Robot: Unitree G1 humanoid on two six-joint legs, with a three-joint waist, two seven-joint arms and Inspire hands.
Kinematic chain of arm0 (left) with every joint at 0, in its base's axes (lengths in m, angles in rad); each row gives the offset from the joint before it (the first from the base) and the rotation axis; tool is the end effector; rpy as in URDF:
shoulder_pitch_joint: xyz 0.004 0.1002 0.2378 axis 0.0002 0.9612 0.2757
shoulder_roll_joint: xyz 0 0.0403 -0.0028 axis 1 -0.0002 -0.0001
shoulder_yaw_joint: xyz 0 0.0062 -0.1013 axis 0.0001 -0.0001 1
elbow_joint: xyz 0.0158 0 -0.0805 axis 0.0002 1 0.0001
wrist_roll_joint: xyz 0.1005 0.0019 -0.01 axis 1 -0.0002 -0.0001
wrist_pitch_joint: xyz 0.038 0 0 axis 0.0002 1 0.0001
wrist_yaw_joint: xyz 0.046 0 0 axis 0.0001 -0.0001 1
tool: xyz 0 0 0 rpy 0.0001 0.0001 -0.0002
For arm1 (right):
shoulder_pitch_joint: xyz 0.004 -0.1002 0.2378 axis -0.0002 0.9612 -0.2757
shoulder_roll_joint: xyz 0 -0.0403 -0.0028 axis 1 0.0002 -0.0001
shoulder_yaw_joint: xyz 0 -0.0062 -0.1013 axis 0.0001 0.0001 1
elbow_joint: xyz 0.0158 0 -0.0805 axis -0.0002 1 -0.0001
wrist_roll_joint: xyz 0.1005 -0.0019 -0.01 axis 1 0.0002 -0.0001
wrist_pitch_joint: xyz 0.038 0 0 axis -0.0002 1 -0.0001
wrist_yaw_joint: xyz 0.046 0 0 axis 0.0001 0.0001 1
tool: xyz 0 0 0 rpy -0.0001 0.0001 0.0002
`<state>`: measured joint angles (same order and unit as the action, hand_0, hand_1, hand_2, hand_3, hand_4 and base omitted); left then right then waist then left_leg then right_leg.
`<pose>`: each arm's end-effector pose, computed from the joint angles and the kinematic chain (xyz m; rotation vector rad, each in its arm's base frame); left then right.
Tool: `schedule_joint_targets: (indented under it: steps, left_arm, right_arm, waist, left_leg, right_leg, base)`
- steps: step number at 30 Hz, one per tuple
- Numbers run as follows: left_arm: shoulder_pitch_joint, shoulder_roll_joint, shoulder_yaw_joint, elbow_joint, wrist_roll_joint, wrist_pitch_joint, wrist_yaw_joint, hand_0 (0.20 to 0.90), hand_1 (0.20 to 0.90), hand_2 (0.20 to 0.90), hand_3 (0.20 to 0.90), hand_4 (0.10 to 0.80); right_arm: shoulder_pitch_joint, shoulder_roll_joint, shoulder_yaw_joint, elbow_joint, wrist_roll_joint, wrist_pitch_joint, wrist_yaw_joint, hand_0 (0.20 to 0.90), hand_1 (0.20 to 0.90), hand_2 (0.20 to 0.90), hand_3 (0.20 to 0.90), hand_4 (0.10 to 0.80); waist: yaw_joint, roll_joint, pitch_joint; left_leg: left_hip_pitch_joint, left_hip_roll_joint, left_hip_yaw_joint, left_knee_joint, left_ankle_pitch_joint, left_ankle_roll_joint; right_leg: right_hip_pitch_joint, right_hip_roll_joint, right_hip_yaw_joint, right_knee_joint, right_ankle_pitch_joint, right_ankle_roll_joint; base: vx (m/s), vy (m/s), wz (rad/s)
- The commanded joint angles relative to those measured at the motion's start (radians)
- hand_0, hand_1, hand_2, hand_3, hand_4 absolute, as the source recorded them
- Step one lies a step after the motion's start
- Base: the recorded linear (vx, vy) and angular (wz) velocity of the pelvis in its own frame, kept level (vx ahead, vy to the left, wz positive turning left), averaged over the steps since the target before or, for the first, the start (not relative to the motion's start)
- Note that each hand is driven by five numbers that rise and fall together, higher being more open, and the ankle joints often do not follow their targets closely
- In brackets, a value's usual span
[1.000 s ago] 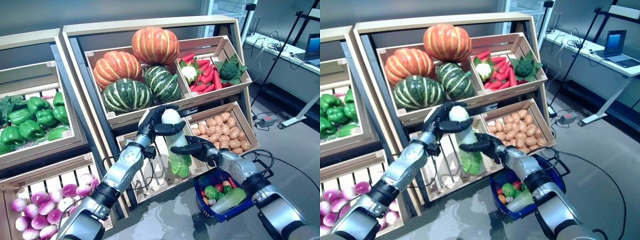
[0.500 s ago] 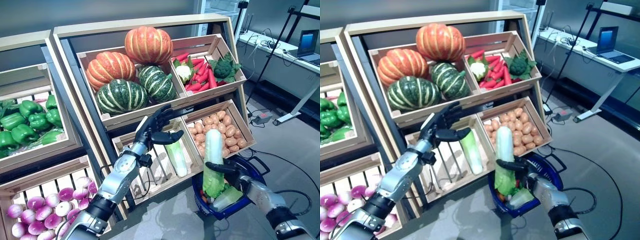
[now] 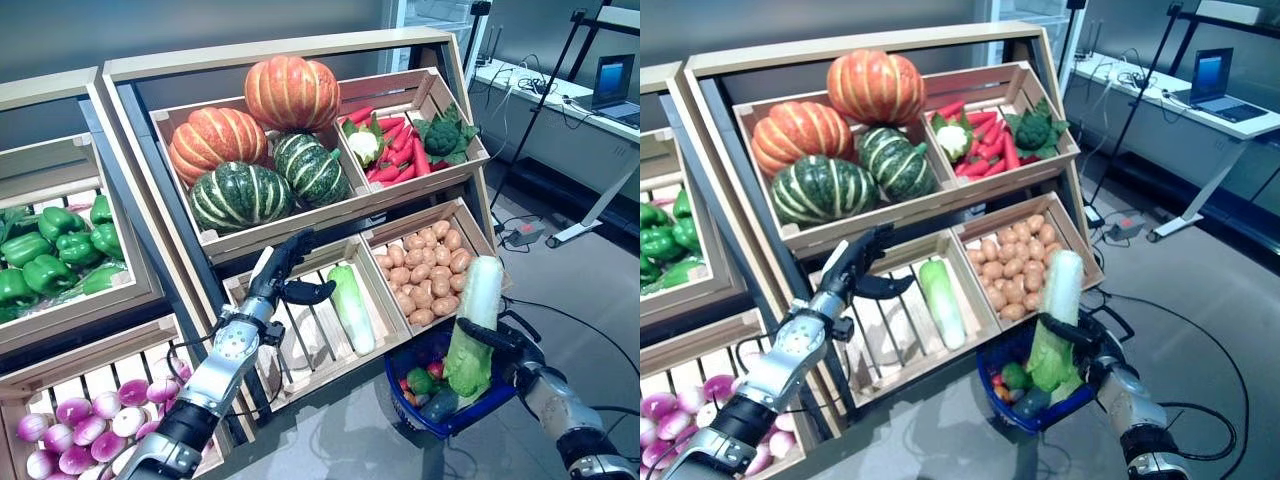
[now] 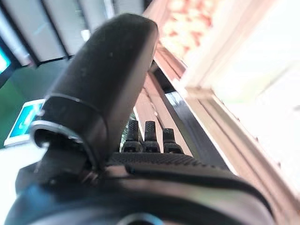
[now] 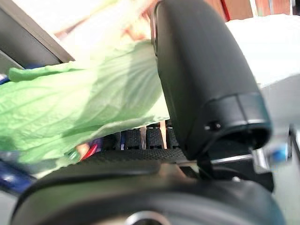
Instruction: Put vegetables into the basket
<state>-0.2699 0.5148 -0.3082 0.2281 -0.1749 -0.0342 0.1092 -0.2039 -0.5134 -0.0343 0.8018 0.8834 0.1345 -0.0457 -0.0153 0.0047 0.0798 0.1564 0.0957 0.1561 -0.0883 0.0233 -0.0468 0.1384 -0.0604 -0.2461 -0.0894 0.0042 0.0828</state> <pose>0.2493 0.1946 0.0646 0.4014 -0.0062 -0.1348 0.2013 -0.2971 -0.0106 0.4133 0.5576 -0.4665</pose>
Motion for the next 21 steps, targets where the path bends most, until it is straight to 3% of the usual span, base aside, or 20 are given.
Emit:
schedule_joint_targets:
  steps: [1, 10, 17, 19, 21]
  left_arm:
    - [-0.109, 0.095, -0.001, 0.002, 0.153, -0.169, 0.103, 0.9, 0.9, 0.9, 0.9, 0.8]
    - [-0.134, 0.142, -0.037, 0.012, 0.281, -0.207, 0.167, 0.9, 0.9, 0.9, 0.9, 0.8]
    - [-0.086, 0.196, -0.019, 0.029, 0.312, -0.22, 0.169, 0.9, 0.9, 0.9, 0.9, 0.8]
    - [-0.066, 0.196, -0.009, 0.029, 0.319, -0.228, 0.171, 0.9, 0.9, 0.9, 0.9, 0.8]
    - [-0.052, 0.187, -0.009, 0.038, 0.334, -0.245, 0.185, 0.9, 0.9, 0.9, 0.9, 0.8]
  right_arm:
    - [-0.091, -0.056, -0.104, 0.054, 0.129, -0.153, -0.108, 0.3, 0.3, 0.3, 0.3, 0.4]
    - [-0.125, -0.018, -0.096, 0.117, 0.173, -0.167, -0.135, 0.3, 0.3, 0.3, 0.3, 0.4]
    - [-0.097, -0.019, -0.077, 0.107, 0.104, -0.151, -0.066, 0.3, 0.3, 0.3, 0.3, 0.4]
    - [-0.097, -0.023, -0.069, 0.098, 0.083, -0.147, -0.037, 0.3, 0.3, 0.3, 0.3, 0.4]
    - [-0.103, -0.024, -0.054, 0.086, 0.06, -0.152, 0.013, 0.3, 0.3, 0.3, 0.3, 0.4]
  waist:
    - [0.006, -0.026, -0.04]
    - [0.016, -0.013, -0.029]
    - [0.012, -0.013, -0.023]
    - [0.013, -0.02, -0.01]
    - [0.018, -0.034, 0.022]
  left_leg:
    - [-0.022, 0.0, 0.042, 0.001, -0.02, -0.002]
    - [-0.026, 0.003, 0.039, 0.001, -0.016, -0.007]
    - [-0.003, 0.015, 0.056, 0.001, -0.005, -0.017]
    - [-0.009, 0.02, 0.075, 0.054, -0.002, -0.028]
    - [-0.087, 0.024, 0.067, 0.262, -0.015, -0.035]
  right_leg:
    - [0.0, -0.007, 0.024, 0.002, 0.029, -0.015]
    - [-0.002, -0.007, 0.021, 0.002, 0.03, -0.02]
    - [0.004, 0.009, 0.039, 0.002, 0.023, -0.036]
    - [0.007, 0.009, 0.049, 0.002, 0.03, -0.046]
    - [0.012, 0.005, 0.065, 0.004, 0.044, -0.064]
  base:
    - [0.034, -0.037, -0.02]
    - [0.028, -0.031, -0.04]
    - [0.053, -0.095, -0.02]
    - [0.05, -0.084, -0.12]
    - [0.012, -0.044, -0.22]
